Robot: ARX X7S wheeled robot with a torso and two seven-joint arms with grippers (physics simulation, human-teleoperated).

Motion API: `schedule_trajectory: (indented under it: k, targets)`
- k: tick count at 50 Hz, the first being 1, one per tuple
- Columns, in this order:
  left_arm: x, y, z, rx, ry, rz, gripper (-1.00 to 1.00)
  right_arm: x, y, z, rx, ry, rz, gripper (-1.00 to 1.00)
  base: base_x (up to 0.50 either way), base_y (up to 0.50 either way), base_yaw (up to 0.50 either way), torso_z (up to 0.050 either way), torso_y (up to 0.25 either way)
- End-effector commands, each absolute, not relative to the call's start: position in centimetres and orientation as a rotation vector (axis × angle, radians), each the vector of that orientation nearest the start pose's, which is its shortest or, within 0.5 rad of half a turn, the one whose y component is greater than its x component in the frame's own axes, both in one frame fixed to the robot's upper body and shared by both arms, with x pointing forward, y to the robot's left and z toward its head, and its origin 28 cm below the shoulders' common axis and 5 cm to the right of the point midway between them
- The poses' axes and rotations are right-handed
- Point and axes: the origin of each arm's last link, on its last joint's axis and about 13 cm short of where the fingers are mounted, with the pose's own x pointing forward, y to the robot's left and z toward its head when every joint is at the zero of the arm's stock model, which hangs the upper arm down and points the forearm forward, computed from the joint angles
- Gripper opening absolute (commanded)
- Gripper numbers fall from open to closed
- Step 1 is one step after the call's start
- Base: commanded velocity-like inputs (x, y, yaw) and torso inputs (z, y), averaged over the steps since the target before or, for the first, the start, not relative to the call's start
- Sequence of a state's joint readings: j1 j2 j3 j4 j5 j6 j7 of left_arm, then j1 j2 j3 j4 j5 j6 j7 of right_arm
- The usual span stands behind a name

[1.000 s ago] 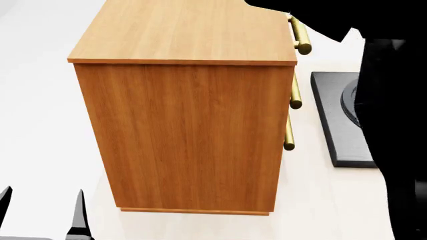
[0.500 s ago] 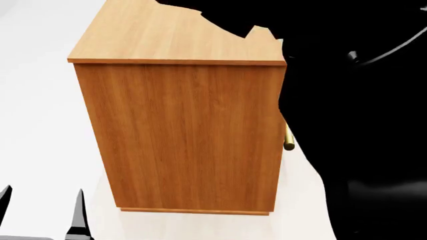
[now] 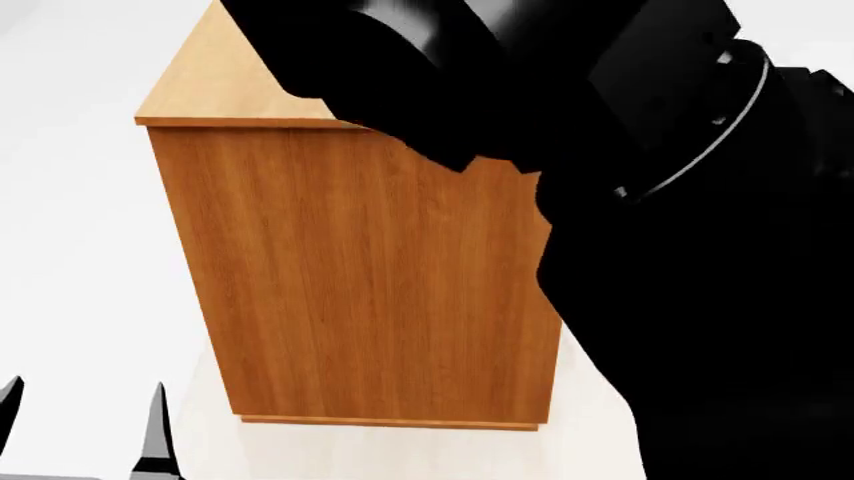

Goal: Put the bowl on the top of the cabinet.

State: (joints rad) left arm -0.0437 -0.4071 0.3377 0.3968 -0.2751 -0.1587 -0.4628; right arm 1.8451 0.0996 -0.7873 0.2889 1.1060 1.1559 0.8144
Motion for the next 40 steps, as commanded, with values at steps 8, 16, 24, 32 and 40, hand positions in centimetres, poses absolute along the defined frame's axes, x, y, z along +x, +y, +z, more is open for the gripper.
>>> schedule_trajectory:
  k: [8,16,24,32,40]
  targets:
    - [20.3,21.1,7.8,0.068,-0.159,0.025,1.0,32.5,1.1,38.2,-0.453,-0.085,0.048,-1.0,0.0,0.0,0.0,0.0,0.0]
    - [20.5,21.2,7.7,0.063,-0.158,0.024,1.0,33.0,1.4,37.3,-0.471,-0.076,0.057,-1.0,0.0,0.0,0.0,0.0,0.001]
    - [20.4,21.0,7.8,0.061,-0.157,0.022,1.0,33.1,1.6,36.6,-0.481,-0.068,0.07,-1.0,0.0,0.0,0.0,0.0,0.0]
    - [20.3,21.1,7.8,0.059,-0.158,0.02,1.0,33.2,2.0,36.0,-0.482,-0.062,0.09,-1.0,0.0,0.0,0.0,0.002,0.001]
    - [20.4,21.0,7.8,0.063,-0.156,0.019,1.0,33.4,2.5,34.4,-0.503,-0.044,0.102,-1.0,0.0,0.0,0.0,0.0,0.0]
